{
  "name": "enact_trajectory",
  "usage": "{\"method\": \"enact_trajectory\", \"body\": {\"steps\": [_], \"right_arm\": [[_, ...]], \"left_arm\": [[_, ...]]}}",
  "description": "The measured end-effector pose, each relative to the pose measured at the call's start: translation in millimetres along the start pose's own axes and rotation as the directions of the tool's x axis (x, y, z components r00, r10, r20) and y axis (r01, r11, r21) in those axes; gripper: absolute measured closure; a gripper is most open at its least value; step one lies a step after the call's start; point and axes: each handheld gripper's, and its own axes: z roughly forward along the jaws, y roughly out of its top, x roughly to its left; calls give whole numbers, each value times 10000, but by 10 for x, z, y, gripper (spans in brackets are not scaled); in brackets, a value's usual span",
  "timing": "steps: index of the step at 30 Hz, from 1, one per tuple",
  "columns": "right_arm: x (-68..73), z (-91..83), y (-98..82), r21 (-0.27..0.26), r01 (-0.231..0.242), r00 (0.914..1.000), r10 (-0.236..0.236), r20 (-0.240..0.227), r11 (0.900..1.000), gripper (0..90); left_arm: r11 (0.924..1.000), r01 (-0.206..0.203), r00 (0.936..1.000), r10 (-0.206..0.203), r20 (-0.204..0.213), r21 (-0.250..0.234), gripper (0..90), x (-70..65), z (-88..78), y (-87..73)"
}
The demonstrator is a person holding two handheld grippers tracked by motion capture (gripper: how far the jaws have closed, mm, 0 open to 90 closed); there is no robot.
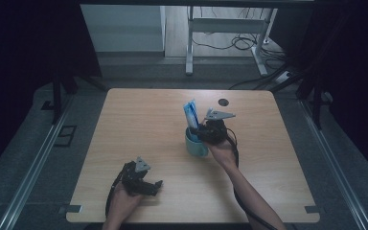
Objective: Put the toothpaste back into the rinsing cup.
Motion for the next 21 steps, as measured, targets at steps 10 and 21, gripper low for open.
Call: {"method": "enact_trajectory", "body": {"steps": [10, 21], "right_arm": [[-5, -2, 17, 124, 29, 10000, -28, -42, 9999, 656], [10, -73, 78, 202, 226, 9996, -223, -155, 9995, 561]], "left_arm": [[10000, -2, 10000, 2, -2, 6, 0, 0, 0, 0], [10000, -1, 10000, 1, -7, -3, 0, 0, 1, 0]]}}
